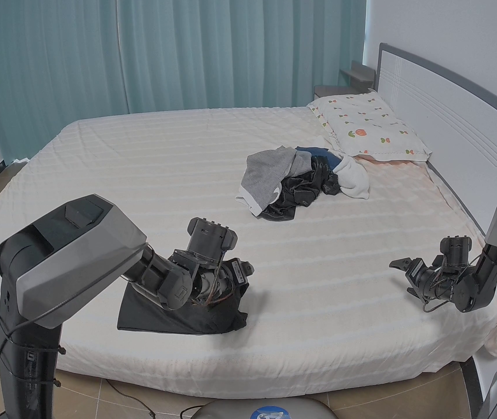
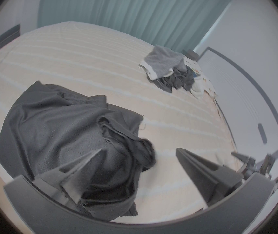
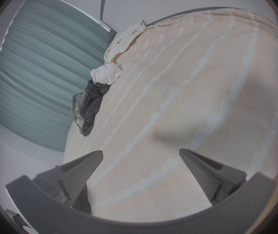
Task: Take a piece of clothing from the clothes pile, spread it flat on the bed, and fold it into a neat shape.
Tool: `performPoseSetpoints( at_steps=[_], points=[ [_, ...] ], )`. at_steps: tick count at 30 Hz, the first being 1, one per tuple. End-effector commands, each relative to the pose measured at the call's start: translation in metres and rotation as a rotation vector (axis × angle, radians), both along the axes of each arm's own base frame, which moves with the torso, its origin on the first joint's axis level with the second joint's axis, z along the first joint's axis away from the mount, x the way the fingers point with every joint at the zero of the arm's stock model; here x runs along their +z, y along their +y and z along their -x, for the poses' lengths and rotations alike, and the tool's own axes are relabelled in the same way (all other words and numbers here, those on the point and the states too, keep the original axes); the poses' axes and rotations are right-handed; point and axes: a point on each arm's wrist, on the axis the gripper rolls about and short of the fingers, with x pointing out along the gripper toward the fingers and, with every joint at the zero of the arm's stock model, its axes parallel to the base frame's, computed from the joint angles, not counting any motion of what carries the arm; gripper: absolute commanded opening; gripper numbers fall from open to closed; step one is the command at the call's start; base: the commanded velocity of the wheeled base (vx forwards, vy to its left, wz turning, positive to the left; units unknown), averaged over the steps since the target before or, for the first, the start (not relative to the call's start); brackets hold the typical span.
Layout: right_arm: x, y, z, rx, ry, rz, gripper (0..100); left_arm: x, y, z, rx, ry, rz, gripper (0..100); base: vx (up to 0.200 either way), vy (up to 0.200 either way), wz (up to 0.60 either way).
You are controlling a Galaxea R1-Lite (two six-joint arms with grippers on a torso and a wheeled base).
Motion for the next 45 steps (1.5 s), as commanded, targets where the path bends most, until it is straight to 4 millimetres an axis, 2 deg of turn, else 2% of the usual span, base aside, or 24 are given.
performPoseSetpoints(
  at_steps=[1, 4, 5, 8, 14, 18, 22, 28, 29, 30, 34, 40, 45],
  points=[
    [-0.001, 0.000, 0.001, 0.002, 0.003, 0.000, 100, 0.020, 0.006, 0.001, 0.034, -0.014, 0.064, 100, 0.000, 0.000, 0.00],
    [-0.001, 0.000, 0.001, 0.002, 0.005, 0.000, 100, 0.028, 0.014, 0.000, 0.043, -0.015, 0.088, 100, 0.000, 0.000, 0.00],
    [-0.001, 0.001, 0.002, 0.002, 0.008, 0.000, 100, 0.035, 0.026, -0.004, 0.070, -0.022, 0.107, 100, 0.000, 0.000, 0.00],
    [0.000, 0.001, 0.003, 0.001, 0.007, -0.001, 100, 0.042, 0.044, -0.007, 0.126, -0.026, 0.129, 100, 0.000, 0.000, 0.00],
    [0.002, 0.002, 0.000, 0.006, -0.004, 0.003, 100, 0.038, 0.081, -0.010, 0.244, 0.012, 0.138, 100, 0.000, 0.000, 0.00],
    [0.009, 0.019, -0.001, 0.045, -0.024, 0.008, 100, 0.036, 0.114, -0.003, 0.335, 0.052, 0.142, 100, 0.000, 0.000, 0.00],
    [0.012, 0.035, 0.000, 0.088, -0.026, 0.012, 100, 0.028, 0.137, -0.001, 0.393, 0.088, 0.131, 100, 0.000, 0.000, 0.00],
    [0.018, 0.063, 0.004, 0.129, -0.024, 0.051, 100, 0.020, 0.153, 0.012, 0.392, 0.149, 0.163, 100, 0.000, 0.000, 0.00],
    [0.018, 0.063, 0.004, 0.129, -0.024, 0.051, 100, 0.020, 0.153, 0.012, 0.392, 0.149, 0.163, 100, 0.000, 0.000, 0.00],
    [0.022, 0.075, 0.007, 0.148, -0.025, 0.065, 100, 0.019, 0.157, 0.017, 0.378, 0.169, 0.184, 100, 0.000, 0.200, 0.00],
    [0.033, 0.095, 0.012, 0.189, -0.020, 0.081, 100, 0.016, 0.167, 0.025, 0.380, 0.156, 0.226, 100, 0.000, 0.200, 0.00],
    [0.043, 0.117, 0.012, 0.231, -0.023, 0.167, 100, 0.009, 0.181, 0.030, 0.415, 0.126, 0.339, 100, 0.000, 0.200, 0.00],
    [0.047, 0.131, 0.008, 0.265, -0.054, 0.231, 100, 0.008, 0.181, 0.032, 0.408, 0.119, 0.355, 100, 0.000, 0.200, 0.00]
  ],
)
